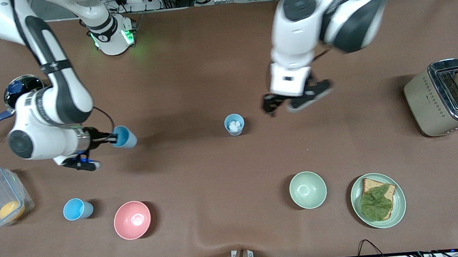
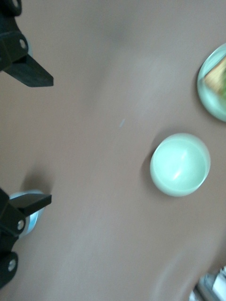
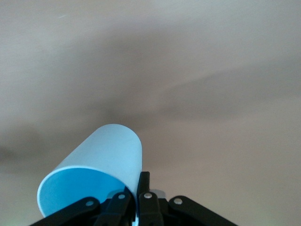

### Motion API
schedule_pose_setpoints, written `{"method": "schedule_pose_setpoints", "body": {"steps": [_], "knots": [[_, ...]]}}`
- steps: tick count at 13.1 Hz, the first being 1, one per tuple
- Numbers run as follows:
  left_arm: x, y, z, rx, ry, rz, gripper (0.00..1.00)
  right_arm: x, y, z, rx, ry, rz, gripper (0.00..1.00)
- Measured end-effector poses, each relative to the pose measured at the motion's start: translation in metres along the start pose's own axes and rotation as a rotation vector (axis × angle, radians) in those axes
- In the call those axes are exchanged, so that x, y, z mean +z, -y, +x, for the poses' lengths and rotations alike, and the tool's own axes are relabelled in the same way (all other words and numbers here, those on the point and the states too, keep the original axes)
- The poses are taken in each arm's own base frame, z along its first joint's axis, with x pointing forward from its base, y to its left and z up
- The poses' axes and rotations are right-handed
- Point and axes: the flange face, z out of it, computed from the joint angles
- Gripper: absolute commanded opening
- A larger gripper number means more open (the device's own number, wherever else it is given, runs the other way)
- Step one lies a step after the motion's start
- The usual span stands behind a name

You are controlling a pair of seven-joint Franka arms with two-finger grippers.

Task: Stack blue cups with both arms
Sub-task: 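Move the right gripper's cup over the tissue cup while the left gripper withdraws, then lower the blue cup onto the tissue cup with the right gripper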

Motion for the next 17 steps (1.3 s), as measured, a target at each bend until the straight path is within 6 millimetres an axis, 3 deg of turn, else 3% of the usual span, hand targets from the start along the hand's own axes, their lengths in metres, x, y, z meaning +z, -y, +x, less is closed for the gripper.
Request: {"method": "schedule_pose_setpoints", "body": {"steps": [2, 4, 7, 12, 14, 17], "knots": [[-0.016, 0.047, 0.047, 0.076, 0.026, 0.068, 1.0, 0.003, 0.057, -0.024, 0.045, 0.002, 0.021, 0.0], [-0.03, 0.083, 0.079, 0.126, 0.055, 0.1, 1.0, 0.005, 0.109, -0.05, 0.082, 0.009, 0.046, 0.0], [-0.051, 0.125, 0.106, 0.189, 0.077, 0.106, 1.0, 0.015, 0.172, -0.088, 0.109, -0.017, 0.057, 0.0], [-0.061, 0.183, 0.141, 0.222, 0.127, 0.015, 1.0, 0.057, 0.271, -0.14, 0.138, -0.072, 0.079, 0.0], [-0.067, 0.198, 0.147, 0.226, 0.124, -0.001, 1.0, 0.072, 0.299, -0.151, 0.143, -0.069, 0.075, 0.0], [-0.08, 0.218, 0.153, 0.235, 0.112, -0.02, 1.0, 0.092, 0.32, -0.161, 0.139, -0.083, 0.058, 0.0]]}}
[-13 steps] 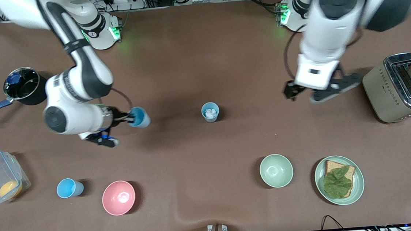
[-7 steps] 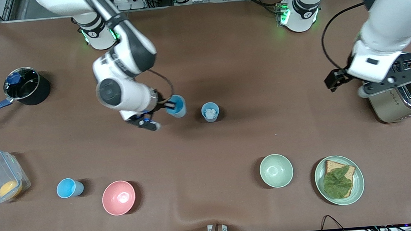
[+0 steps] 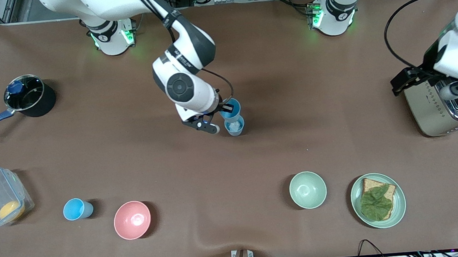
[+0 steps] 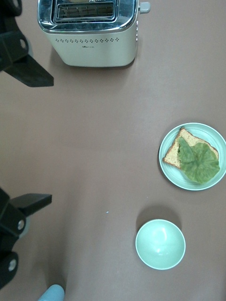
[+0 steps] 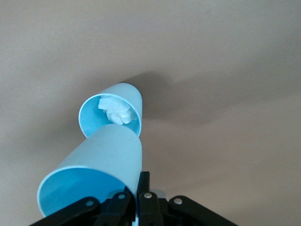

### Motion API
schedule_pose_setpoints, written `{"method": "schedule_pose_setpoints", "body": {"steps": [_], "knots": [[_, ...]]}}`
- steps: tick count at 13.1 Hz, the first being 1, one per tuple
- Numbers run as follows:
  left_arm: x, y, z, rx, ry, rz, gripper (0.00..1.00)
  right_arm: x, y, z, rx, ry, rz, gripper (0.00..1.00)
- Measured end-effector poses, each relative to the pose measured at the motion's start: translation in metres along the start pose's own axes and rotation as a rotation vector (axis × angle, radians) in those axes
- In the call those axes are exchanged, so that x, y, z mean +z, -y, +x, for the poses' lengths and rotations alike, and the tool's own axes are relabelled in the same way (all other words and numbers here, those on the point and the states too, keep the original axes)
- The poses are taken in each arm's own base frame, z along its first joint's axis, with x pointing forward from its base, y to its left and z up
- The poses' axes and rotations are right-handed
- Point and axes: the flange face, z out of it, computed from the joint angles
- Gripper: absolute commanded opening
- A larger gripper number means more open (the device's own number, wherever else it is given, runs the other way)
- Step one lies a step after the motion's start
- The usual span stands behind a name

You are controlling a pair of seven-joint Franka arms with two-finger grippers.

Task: Stack blue cups with both arms
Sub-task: 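Lower the blue cup onto the tissue cup with the right gripper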

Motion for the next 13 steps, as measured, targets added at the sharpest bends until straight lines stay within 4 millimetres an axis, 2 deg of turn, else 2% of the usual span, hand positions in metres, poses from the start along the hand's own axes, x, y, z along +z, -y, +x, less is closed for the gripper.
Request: {"method": "schedule_pose_setpoints", "body": {"steps": [3, 10, 11, 12, 13], "knots": [[-0.006, 0.011, -0.002, -0.014, 0.004, -0.006, 1.0, 0.008, 0.001, 0.004, 0.004, -0.013, -0.013, 0.0], [-0.004, 0.012, -0.004, -0.014, 0.019, -0.001, 1.0, 0.02, 0.009, 0.015, 0.01, -0.025, -0.016, 0.0], [-0.004, 0.012, -0.004, -0.014, 0.019, -0.001, 1.0, 0.021, 0.01, 0.015, 0.011, -0.026, -0.017, 0.28], [-0.004, 0.012, -0.004, -0.014, 0.02, -0.001, 1.0, 0.022, 0.01, 0.016, 0.012, -0.027, -0.017, 0.99], [-0.004, 0.012, -0.004, -0.014, 0.02, -0.001, 1.0, 0.021, 0.009, 0.017, 0.014, -0.03, -0.016, 1.0]]}}
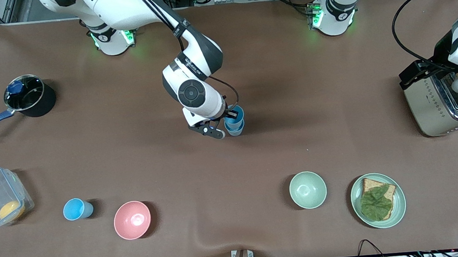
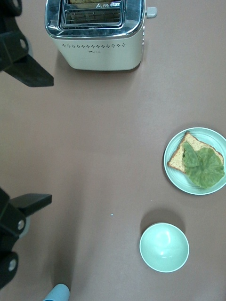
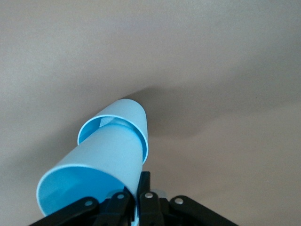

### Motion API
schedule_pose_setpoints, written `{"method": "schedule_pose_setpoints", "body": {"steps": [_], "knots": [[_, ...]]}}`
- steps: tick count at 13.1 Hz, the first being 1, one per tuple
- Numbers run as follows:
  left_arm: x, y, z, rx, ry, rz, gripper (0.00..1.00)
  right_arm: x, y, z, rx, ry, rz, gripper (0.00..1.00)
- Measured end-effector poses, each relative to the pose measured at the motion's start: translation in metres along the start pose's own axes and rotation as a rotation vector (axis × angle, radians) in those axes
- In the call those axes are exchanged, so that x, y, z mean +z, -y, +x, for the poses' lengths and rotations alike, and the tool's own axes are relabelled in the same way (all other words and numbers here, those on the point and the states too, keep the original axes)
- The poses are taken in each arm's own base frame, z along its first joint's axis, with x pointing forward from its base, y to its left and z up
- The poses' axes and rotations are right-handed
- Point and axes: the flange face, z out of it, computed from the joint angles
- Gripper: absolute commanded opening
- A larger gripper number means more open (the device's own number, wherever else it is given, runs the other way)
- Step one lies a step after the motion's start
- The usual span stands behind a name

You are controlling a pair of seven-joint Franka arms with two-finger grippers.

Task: Stack blue cups with both arms
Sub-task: 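Lower the blue cup onto the tissue cup with the right gripper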

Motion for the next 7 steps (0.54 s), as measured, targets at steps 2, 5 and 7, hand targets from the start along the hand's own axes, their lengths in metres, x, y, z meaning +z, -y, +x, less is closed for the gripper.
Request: {"method": "schedule_pose_setpoints", "body": {"steps": [2, 5, 7], "knots": [[0.0, 0.0, 0.0, 0.0, 0.0, 0.0, 1.0, -0.004, 0.002, 0.001, -0.004, -0.01, 0.005, 1.0], [0.0, 0.0, 0.0, -0.001, 0.001, 0.0, 1.0, -0.02, 0.001, 0.014, -0.013, -0.058, 0.01, 1.0], [0.0, 0.002, 0.0, -0.003, 0.001, 0.0, 1.0, -0.044, -0.014, 0.039, -0.045, -0.081, -0.007, 1.0]]}}
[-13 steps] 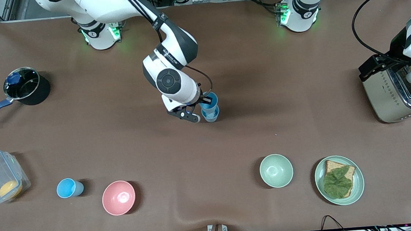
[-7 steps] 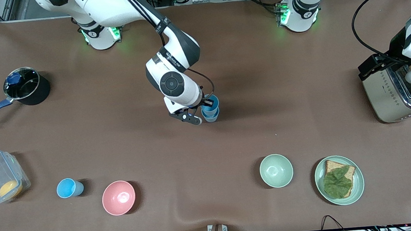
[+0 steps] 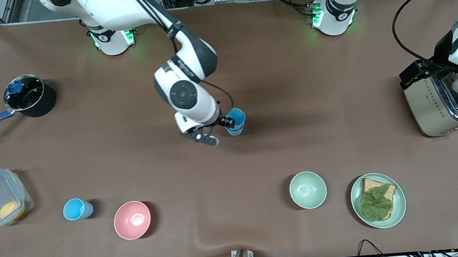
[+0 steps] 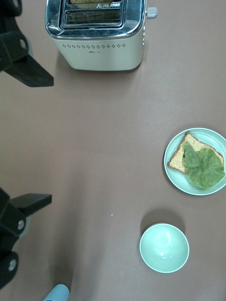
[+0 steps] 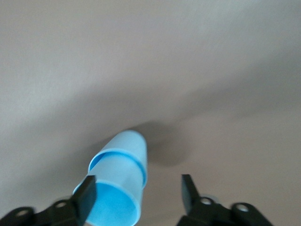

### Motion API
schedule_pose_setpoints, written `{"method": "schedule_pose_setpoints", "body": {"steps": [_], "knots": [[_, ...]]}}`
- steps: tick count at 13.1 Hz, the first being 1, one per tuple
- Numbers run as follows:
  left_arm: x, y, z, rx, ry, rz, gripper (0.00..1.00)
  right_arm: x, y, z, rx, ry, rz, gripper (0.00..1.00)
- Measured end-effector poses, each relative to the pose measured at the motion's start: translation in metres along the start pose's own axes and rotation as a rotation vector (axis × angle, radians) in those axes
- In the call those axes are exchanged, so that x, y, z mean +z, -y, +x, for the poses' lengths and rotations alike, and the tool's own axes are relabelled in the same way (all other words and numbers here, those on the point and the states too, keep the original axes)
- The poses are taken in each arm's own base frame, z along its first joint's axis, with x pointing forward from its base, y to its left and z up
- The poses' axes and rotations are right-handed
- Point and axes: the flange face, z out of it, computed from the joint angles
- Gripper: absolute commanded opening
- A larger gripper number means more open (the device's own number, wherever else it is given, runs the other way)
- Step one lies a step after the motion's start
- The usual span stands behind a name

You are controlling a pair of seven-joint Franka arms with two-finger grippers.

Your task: Stack blue cups with both arms

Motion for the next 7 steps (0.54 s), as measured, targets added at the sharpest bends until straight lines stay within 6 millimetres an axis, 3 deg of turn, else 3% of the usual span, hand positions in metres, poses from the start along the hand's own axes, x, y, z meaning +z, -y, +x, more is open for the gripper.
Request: {"method": "schedule_pose_setpoints", "body": {"steps": [2, 5, 7], "knots": [[0.0, 0.002, 0.001, -0.004, 0.0, 0.0, 1.0, -0.026, -0.034, 0.036, -0.051, 0.008, -0.048, 1.0], [0.001, 0.003, 0.001, -0.006, 0.002, 0.001, 1.0, -0.075, -0.105, 0.095, -0.126, 0.058, -0.084, 1.0], [0.002, 0.003, 0.001, -0.006, 0.005, 0.001, 1.0, -0.102, -0.153, 0.119, -0.166, 0.06, -0.087, 1.0]]}}
